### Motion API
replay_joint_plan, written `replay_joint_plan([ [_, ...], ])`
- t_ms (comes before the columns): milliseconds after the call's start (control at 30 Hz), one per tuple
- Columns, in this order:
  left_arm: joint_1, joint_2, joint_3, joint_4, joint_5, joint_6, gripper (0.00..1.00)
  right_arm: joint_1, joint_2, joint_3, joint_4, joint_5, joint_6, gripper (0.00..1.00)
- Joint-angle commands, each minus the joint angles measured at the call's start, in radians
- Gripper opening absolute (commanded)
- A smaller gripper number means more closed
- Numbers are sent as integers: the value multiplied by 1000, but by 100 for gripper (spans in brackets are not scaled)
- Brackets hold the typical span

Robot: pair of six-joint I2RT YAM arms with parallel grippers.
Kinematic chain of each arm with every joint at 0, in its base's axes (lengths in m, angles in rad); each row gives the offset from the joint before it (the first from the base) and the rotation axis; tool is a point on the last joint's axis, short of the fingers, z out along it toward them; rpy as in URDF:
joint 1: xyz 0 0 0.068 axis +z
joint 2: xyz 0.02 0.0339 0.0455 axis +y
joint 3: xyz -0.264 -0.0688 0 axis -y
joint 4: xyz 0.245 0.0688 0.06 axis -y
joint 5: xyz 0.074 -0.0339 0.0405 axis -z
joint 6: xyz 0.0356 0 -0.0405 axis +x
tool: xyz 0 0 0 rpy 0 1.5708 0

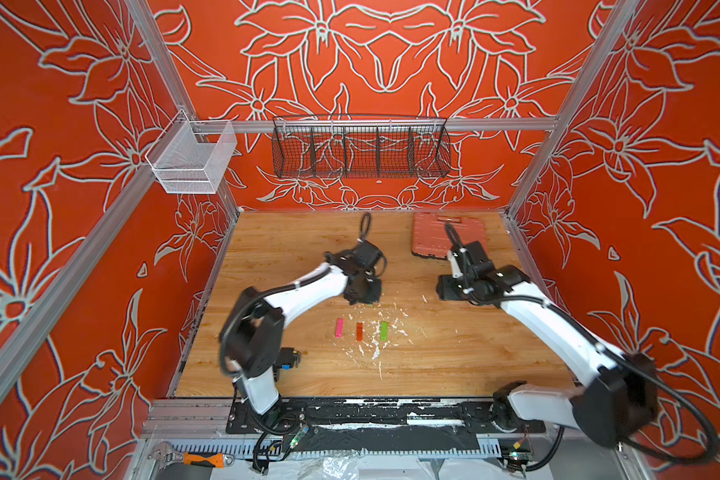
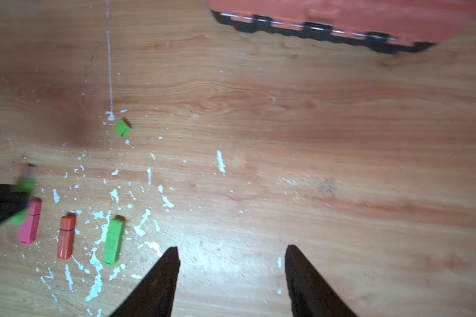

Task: Close the usb drive cover
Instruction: Pick up the USB drive from the center of the board, then pick up the cover from the center of the board.

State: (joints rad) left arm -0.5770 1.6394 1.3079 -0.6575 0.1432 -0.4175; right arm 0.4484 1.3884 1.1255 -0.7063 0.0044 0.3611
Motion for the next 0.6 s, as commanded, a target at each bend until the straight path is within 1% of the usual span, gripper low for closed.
replay_joint_plan([
  [0, 22, -182, -83, -20, 68, 49, 6, 94, 203, 148, 45, -37, -40, 63],
  [100, 63, -330, -162, -39, 48, 55, 7, 141, 396, 289, 24, -37, -59, 62],
  [167, 102, -423, -226, -22, 61, 39, 8, 168, 508, 383, -8, -39, -81, 61],
  [300, 152, -555, -330, 30, 92, 17, 9, 207, 678, 543, -87, -18, -136, 59],
  [400, 162, -604, -376, 63, 115, 16, 11, 211, 762, 631, -146, 12, -200, 59],
  [567, 163, -593, -385, 65, 129, 26, 11, 210, 830, 722, -232, 96, -315, 58],
])
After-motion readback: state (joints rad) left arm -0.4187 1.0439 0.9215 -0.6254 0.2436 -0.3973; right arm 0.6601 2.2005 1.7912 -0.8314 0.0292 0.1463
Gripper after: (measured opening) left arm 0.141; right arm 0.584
